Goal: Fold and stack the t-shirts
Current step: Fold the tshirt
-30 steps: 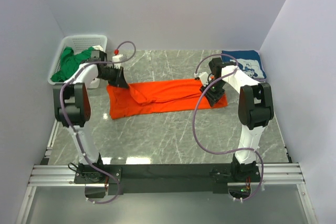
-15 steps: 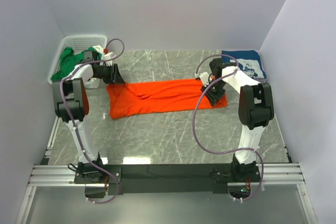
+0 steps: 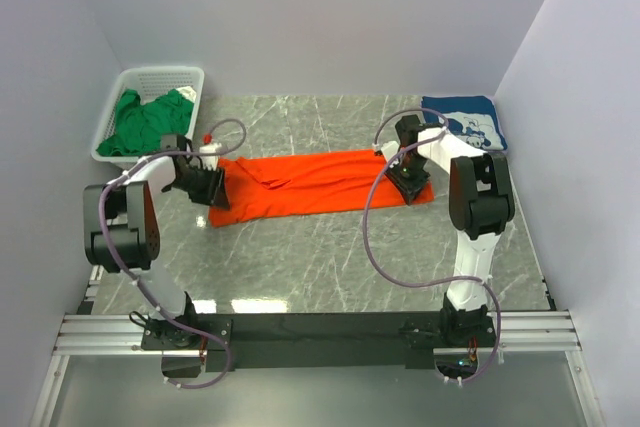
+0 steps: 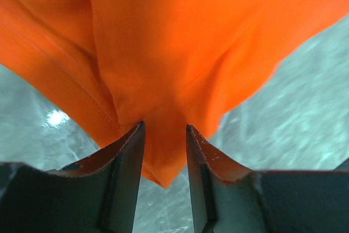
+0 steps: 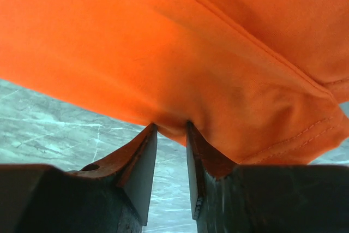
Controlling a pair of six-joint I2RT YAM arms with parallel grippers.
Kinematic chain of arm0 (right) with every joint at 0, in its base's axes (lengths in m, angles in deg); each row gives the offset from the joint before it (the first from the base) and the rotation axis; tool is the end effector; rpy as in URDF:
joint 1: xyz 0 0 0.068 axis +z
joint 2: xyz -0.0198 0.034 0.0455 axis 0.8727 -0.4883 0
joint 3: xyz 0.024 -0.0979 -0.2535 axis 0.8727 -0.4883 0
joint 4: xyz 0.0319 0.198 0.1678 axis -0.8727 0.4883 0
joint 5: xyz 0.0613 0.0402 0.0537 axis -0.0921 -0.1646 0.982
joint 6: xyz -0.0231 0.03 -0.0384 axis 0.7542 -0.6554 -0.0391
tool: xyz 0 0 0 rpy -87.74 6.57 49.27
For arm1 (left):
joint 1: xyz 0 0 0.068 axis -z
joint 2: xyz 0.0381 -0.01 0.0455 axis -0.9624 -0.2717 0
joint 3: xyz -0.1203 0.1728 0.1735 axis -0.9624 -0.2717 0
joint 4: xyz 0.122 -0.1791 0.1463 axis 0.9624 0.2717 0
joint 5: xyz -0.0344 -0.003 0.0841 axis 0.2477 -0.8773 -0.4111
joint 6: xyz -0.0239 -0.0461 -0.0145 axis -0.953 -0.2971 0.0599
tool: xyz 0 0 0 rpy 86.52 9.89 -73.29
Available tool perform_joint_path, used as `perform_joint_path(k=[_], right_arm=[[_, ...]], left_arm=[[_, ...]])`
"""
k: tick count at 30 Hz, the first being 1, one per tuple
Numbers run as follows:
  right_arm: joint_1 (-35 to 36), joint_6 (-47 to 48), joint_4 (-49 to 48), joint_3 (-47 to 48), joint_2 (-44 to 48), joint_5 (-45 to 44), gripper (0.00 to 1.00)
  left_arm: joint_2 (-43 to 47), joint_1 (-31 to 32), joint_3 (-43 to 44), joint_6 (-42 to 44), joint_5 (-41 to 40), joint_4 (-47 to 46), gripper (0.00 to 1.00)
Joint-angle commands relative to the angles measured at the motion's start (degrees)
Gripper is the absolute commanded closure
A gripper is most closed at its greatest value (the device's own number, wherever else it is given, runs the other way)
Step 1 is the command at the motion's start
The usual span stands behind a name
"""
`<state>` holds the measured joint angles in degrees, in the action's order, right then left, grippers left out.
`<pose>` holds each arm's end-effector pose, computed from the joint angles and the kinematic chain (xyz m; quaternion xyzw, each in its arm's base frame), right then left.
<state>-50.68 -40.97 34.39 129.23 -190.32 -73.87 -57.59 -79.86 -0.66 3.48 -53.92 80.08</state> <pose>0.3797 0.0703 0.1569 -0.3586 0.9316 0.0267 0.0530 0.3238 0.0127 0.1774 0.1433 0.9395 -0.2397 0.1983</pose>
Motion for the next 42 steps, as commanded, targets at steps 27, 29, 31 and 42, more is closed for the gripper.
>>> perform_joint_path(k=[27,29,31,42], right_arm=[[1.9,-2.6,12.3,4.7,11.6,17.5,0.63],[2.3,-3.4,10.6,5.4,12.2,19.6,0.63],[3.5,-4.0,8.7,6.0,12.4,20.8,0.63],[6.3,-4.7,5.3,6.7,9.3,20.4,0.64]], left_arm=[[-0.9,1.1,17.2,-7.0,3.3,1.1,0.54],[-5.3,1.4,20.4,-10.3,4.1,0.5,0.54],[-8.3,1.7,21.6,-13.7,2.9,-1.2,0.54],[-15.7,5.2,23.1,-24.0,-2.9,-5.3,0.64]])
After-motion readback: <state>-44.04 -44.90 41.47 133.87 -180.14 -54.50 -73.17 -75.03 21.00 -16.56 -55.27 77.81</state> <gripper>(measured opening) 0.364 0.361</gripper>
